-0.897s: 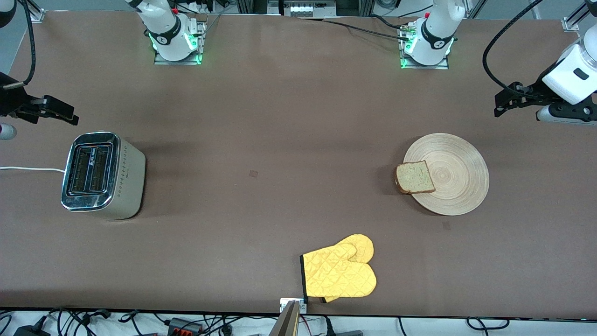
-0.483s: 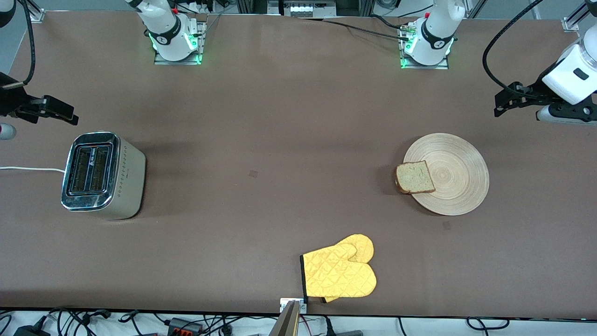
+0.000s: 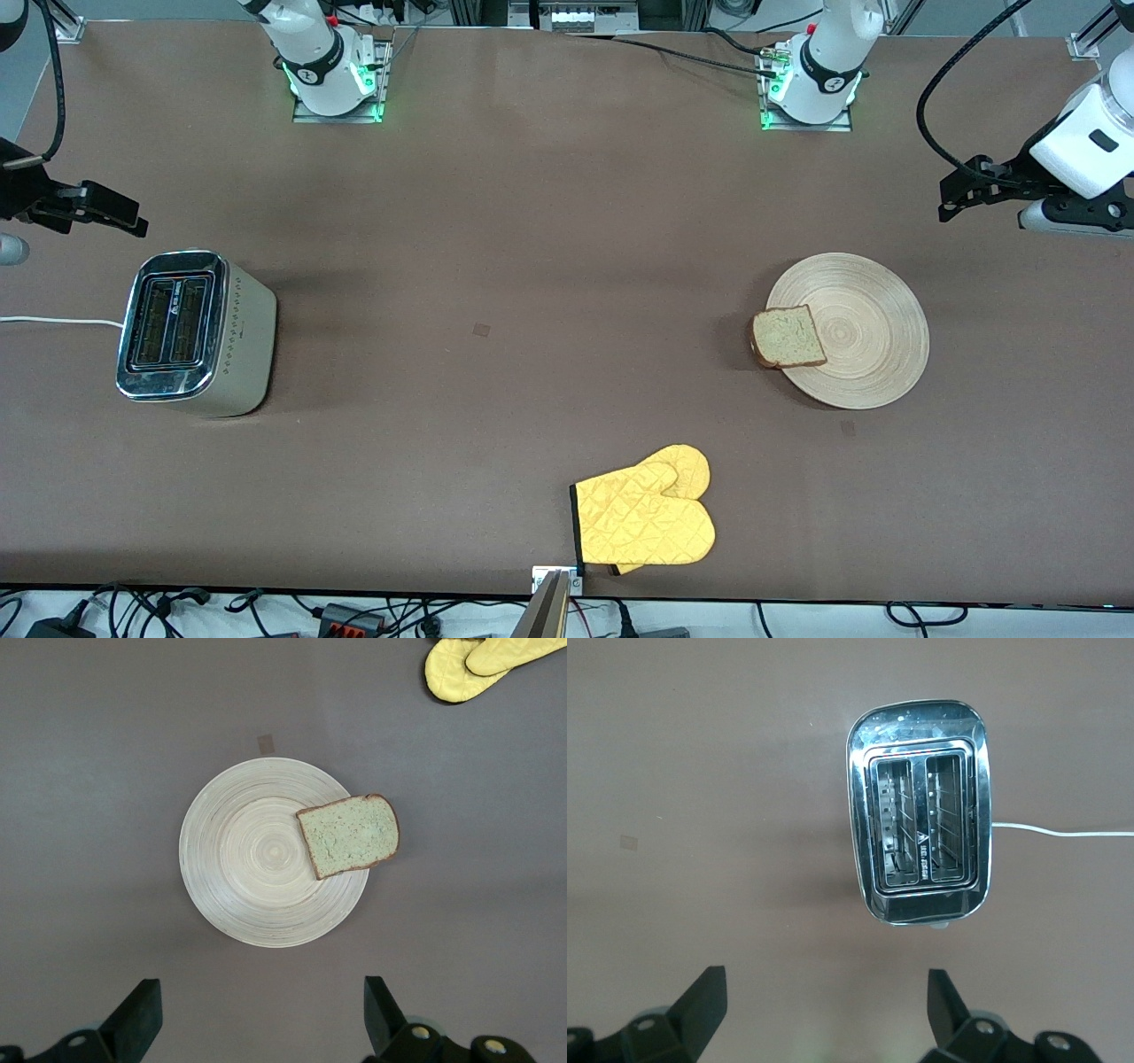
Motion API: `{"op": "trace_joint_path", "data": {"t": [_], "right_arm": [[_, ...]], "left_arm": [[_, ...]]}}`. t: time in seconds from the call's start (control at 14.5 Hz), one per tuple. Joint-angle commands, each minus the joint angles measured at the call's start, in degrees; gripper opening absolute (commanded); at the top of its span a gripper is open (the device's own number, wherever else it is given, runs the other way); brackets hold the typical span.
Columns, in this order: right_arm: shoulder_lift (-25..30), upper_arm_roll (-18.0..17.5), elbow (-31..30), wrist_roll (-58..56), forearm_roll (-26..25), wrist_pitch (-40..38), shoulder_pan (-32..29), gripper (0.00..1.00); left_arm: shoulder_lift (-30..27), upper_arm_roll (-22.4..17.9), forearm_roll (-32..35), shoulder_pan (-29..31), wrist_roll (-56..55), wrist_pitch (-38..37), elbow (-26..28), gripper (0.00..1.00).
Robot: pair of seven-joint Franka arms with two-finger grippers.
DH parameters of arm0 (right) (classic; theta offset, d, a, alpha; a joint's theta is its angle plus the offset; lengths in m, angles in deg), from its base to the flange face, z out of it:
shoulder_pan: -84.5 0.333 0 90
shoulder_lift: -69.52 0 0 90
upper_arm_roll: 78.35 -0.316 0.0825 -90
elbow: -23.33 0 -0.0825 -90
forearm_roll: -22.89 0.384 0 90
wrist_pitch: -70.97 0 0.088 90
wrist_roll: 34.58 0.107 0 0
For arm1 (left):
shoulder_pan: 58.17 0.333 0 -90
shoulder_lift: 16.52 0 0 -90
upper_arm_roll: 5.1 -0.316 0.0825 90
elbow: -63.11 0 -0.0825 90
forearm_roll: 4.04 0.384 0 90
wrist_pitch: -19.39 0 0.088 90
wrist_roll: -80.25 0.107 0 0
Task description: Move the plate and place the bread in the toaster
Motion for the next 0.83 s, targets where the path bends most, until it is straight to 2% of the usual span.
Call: {"op": "trace_joint_path", "data": {"t": [0.0, 0.48, 0.55, 0.76], "right_arm": [[0.21, -0.39, -0.17, -0.35, 0.94, -0.31, -0.77, 1.00], [0.21, -0.39, -0.17, -0.35, 1.73, -0.31, -1.03, 1.00], [0.21, -0.39, -0.17, -0.35, 1.82, -0.40, -1.12, 1.00], [0.21, -0.39, -0.17, -0.44, 1.82, -0.40, -1.20, 1.00]], "left_arm": [[0.33, 0.66, 1.25, 0.49, -0.05, -1.42, -1.27, 1.00], [1.38, 0.49, 1.07, 0.58, 0.04, -2.30, -1.18, 1.00], [4.08, 0.57, 1.07, 0.49, 0.04, -2.82, -1.53, 1.00], [7.35, 0.57, 0.28, 0.32, -0.04, -8.88, -5.13, 1.00]]}}
